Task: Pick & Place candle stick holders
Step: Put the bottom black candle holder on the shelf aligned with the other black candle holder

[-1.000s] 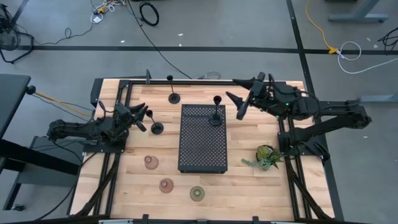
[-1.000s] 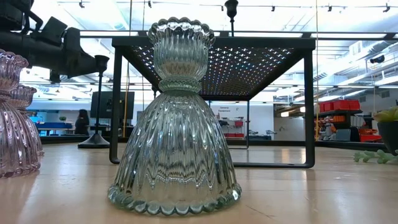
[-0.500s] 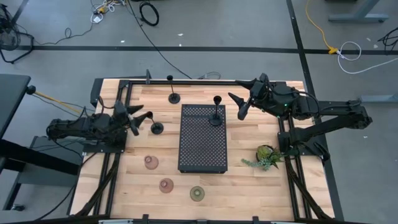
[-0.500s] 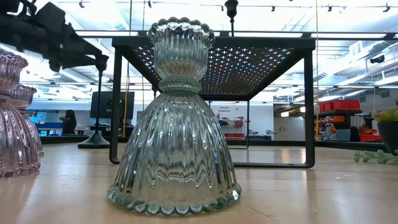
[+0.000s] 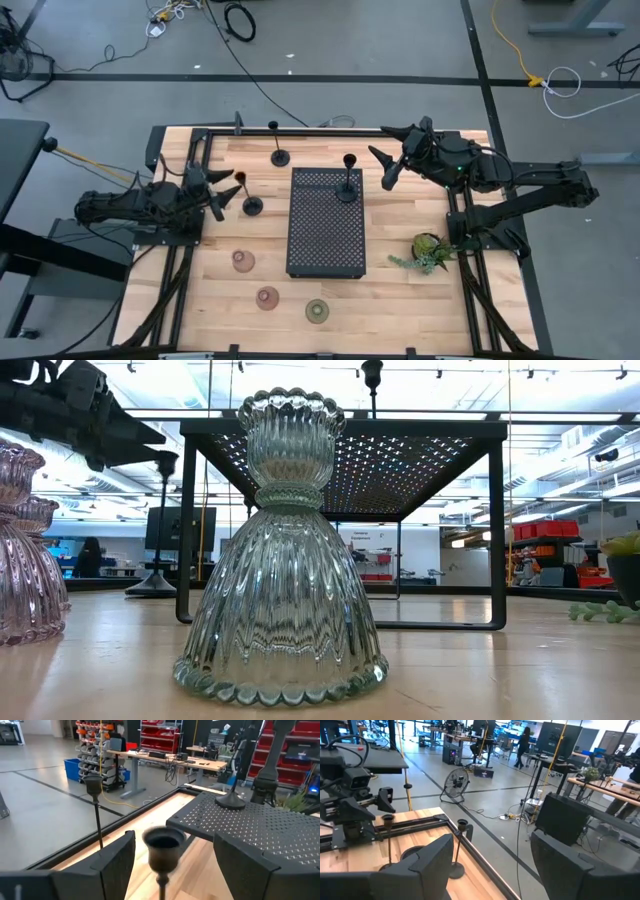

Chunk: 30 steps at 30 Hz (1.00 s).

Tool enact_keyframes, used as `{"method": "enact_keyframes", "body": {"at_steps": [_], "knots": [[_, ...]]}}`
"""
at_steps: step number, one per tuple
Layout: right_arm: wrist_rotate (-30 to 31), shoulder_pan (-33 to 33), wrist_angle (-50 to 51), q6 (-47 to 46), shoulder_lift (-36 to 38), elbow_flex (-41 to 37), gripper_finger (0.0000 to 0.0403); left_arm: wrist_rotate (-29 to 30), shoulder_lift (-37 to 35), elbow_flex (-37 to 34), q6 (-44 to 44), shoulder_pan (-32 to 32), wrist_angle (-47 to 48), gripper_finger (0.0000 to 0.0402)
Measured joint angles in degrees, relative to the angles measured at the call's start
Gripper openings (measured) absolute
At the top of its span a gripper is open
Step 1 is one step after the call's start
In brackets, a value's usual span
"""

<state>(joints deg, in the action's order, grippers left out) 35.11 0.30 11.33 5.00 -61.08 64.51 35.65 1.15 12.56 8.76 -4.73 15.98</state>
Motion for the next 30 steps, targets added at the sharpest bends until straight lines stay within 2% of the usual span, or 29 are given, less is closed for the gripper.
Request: {"method": "enact_keyframes", "body": {"at_steps": [5,7,11,19,24,27,30], "knots": [[0.01,0.00,0.01,0.00,0.00,0.00,0.0265,-0.81,0.00,0.00,1.08,0.02,0.75,0.0269],[0.01,0.02,0.18,0.02,0.00,0.00,0.0265,-2.79,0.00,0.00,2.34,0.00,3.34,0.0269],[0.01,0.02,0.28,0.02,-0.02,0.00,0.0265,-2.28,0.95,0.00,7.85,0.00,9.67,0.0268],[-0.10,0.02,0.26,-1.40,-0.04,0.00,0.0265,1.66,8.95,0.07,8.65,0.02,6.11,0.0268],[-0.11,0.02,0.26,-1.49,-0.04,0.00,0.0265,1.67,16.35,0.07,6.38,0.00,-1.42,0.0267],[-0.13,0.02,0.24,-1.51,-0.04,0.00,0.0265,1.69,20.01,0.09,5.10,0.00,-5.55,0.0248],[-0.17,0.02,0.26,-2.00,-0.04,0.00,0.0265,1.19,22.71,0.09,3.88,0.01,-7.36,0.0191]]}}
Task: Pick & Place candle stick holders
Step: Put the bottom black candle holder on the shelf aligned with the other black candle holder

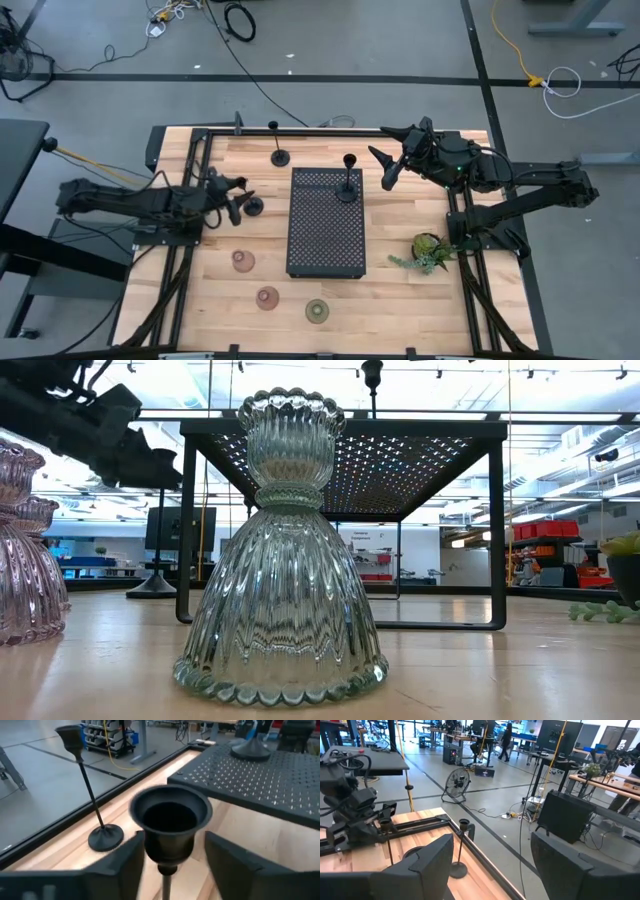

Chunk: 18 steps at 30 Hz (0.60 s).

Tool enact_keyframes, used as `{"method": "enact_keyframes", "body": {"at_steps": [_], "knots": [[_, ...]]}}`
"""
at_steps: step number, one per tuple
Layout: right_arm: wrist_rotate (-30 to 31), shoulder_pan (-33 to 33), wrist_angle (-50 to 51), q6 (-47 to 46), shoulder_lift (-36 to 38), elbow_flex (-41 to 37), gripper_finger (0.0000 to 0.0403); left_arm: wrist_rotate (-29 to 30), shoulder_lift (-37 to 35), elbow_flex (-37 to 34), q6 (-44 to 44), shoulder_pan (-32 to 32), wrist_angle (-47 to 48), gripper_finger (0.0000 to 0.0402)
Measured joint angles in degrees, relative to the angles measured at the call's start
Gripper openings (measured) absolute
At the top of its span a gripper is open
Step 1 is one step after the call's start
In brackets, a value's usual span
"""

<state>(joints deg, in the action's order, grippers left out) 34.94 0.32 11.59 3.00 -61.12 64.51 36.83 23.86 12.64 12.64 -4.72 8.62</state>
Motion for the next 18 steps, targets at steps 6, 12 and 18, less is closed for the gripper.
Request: {"method": "enact_keyframes", "body": {"at_steps": [6,12,18], "knots": [[0.00,0.00,0.06,-0.52,0.00,0.00,0.0265,1.06,2.12,0.00,-1.47,0.06,-4.51,0.0031],[-0.31,1.12,-1.42,1.84,0.00,-0.04,0.0265,-0.13,2.01,5.65,-3.80,0.04,-6.64,0.0031],[-4.35,5.06,-7.91,5.71,0.24,-0.04,0.0265,-6.47,4.54,18.45,-6.31,-0.02,-4.22,0.0031]]}}
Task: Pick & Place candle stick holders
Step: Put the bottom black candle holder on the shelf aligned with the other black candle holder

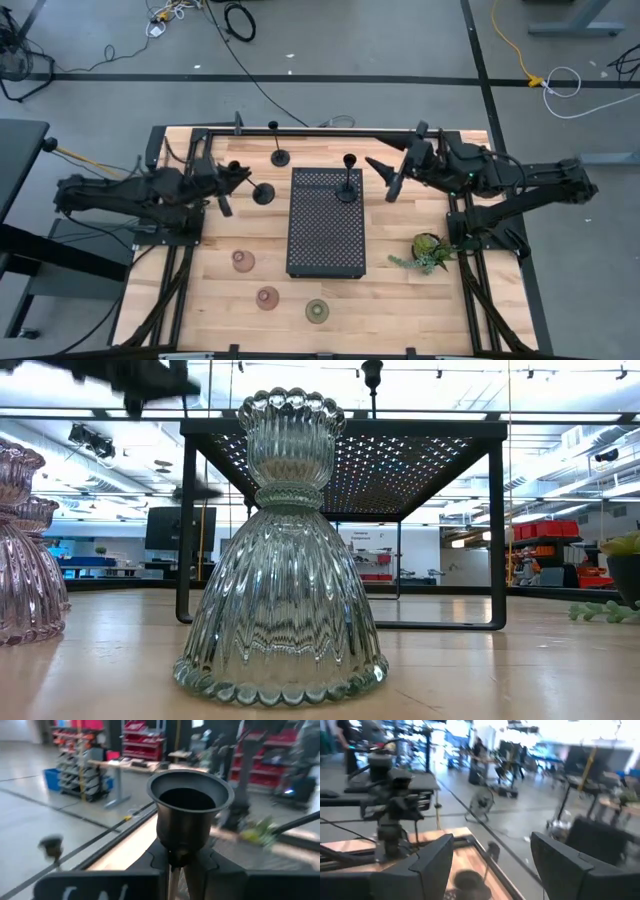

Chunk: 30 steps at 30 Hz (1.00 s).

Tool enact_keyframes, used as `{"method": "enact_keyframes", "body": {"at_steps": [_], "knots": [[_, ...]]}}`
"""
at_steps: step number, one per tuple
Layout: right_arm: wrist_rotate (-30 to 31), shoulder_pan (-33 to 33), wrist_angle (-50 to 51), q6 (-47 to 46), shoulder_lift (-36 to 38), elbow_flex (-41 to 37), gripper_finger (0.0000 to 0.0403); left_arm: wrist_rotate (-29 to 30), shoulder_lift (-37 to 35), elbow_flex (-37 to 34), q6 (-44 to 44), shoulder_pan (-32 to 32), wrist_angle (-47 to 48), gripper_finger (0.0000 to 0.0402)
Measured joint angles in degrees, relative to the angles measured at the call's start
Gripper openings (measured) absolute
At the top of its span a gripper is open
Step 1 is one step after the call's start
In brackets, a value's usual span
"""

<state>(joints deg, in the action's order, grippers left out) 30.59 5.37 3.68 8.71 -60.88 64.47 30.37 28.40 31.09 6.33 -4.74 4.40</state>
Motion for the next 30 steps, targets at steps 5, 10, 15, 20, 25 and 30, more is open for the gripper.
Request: {"method": "enact_keyframes", "body": {"at_steps": [5,10,15,20,25,30], "knots": [[-0.44,3.94,-2.93,0.85,-0.22,0.00,0.0265,-7.06,6.31,11.77,0.08,0.01,5.54,0.0031],[-3.12,7.64,-5.62,-1.41,-5.16,0.00,0.0265,-14.28,17.77,22.40,0.01,-0.64,8.19,0.0031],[-2.04,9.82,-11.90,-0.55,-11.57,-0.02,0.0265,-15.10,30.74,33.20,-4.35,-2.90,10.19,0.0031],[-1.58,11.21,-18.89,-0.27,-15.64,-0.02,0.0263,-15.19,40.67,43.76,-8.81,-4.93,10.18,0.0031],[-0.78,11.38,-19.72,-0.72,-17.91,-0.02,0.0247,-15.70,47.53,51.91,-10.48,-6.35,11.86,0.0031],[2.48,11.36,-20.95,1.59,-19.85,-0.02,0.0224,-17.23,51.90,55.97,-10.67,-6.43,13.12,0.0031]]}}
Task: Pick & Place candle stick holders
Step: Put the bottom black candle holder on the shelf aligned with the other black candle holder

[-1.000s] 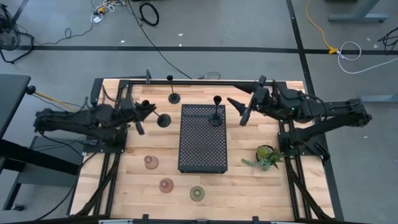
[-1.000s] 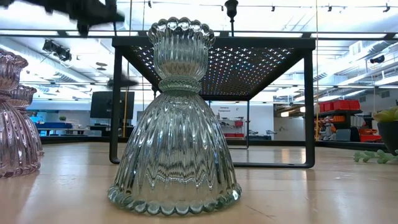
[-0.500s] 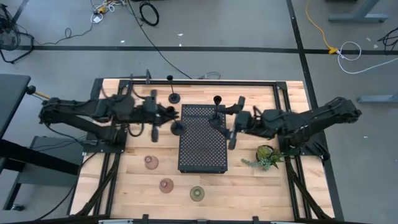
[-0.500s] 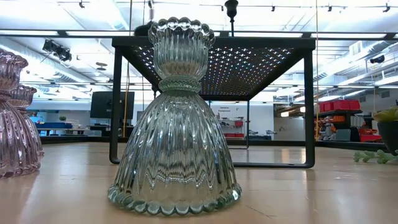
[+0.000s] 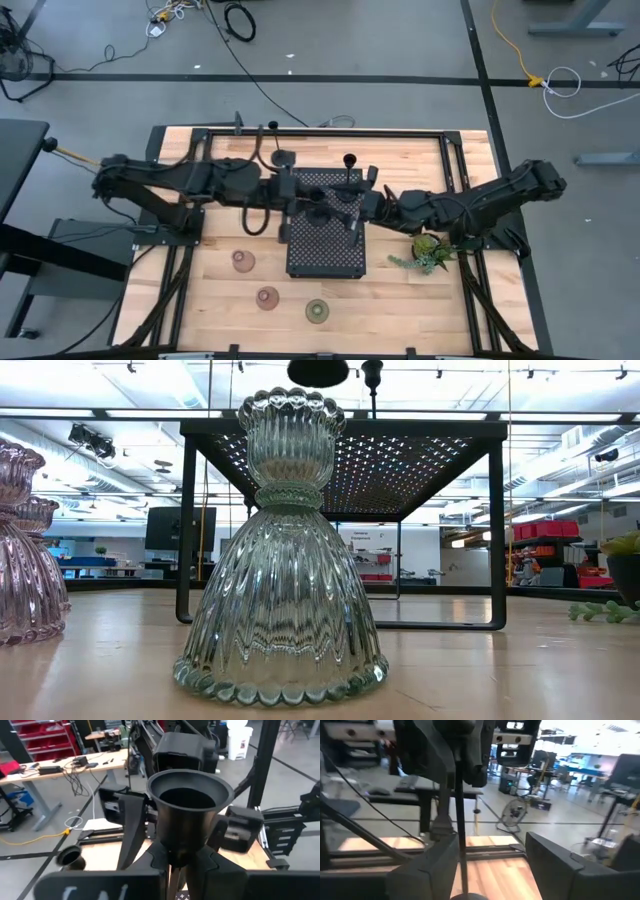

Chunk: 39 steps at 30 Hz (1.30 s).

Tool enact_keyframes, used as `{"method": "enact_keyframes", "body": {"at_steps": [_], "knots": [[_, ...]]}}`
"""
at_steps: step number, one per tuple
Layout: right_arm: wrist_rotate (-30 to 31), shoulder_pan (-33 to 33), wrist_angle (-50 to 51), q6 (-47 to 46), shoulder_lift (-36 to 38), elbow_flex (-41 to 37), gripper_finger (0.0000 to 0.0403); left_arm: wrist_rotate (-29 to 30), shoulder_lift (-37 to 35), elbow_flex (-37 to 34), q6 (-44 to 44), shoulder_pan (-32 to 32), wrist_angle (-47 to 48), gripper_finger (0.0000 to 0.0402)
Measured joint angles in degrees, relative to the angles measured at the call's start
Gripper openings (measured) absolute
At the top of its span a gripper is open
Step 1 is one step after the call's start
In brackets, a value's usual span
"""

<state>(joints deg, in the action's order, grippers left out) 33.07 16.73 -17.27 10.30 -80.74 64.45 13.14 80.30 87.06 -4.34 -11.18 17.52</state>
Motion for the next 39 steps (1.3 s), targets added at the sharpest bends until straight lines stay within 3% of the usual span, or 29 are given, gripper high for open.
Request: {"method": "enact_keyframes", "body": {"at_steps": [7,14,17,21,22,32,39], "knots": [[-3.69,0.00,-1.15,-0.68,-0.17,0.00,0.0211,-0.91,1.98,0.84,-0.93,0.13,-0.25,0.0031],[-2.38,-0.07,-2.63,-0.51,-0.61,0.02,0.0195,-2.40,1.92,0.84,-1.52,0.13,-4.09,0.0031],[-3.15,-0.07,-4.34,-0.33,-1.23,0.02,0.0148,-2.67,1.80,0.88,-1.53,0.13,-4.14,0.0032],[-5.20,-0.04,-4.07,1.66,-1.40,0.02,0.0032,-2.55,1.81,0.88,-1.51,0.13,-3.96,0.0036],[-5.66,-0.04,-4.09,2.34,-1.42,0.02,0.0019,-2.60,1.80,0.88,-1.46,0.13,-3.94,0.0036],[-1.13,1.99,-1.12,4.09,-0.03,0.02,0.0004,1.61,0.74,0.88,-4.69,-0.58,0.01,0.0045],[7.51,6.51,2.90,5.65,6.39,0.11,0.0002,2.48,-5.11,0.92,-4.90,-0.70,9.42,0.0059]]}}
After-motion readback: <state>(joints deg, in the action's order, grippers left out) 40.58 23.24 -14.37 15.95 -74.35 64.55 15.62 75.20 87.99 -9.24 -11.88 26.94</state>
